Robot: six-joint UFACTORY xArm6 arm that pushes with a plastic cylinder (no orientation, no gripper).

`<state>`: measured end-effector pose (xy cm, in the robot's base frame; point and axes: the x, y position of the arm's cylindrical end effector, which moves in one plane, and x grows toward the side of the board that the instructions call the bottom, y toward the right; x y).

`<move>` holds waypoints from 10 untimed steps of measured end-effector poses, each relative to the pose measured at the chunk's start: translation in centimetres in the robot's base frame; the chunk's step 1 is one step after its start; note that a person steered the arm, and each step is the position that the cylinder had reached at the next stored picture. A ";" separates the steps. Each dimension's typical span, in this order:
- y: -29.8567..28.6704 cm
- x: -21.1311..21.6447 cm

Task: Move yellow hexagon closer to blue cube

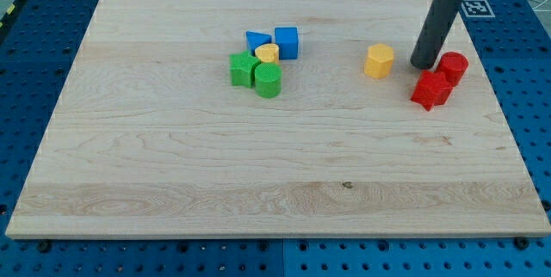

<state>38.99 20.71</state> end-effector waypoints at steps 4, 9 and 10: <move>-1.3 0.7; -6.6 -6.2; -8.7 -4.4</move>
<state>34.58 12.06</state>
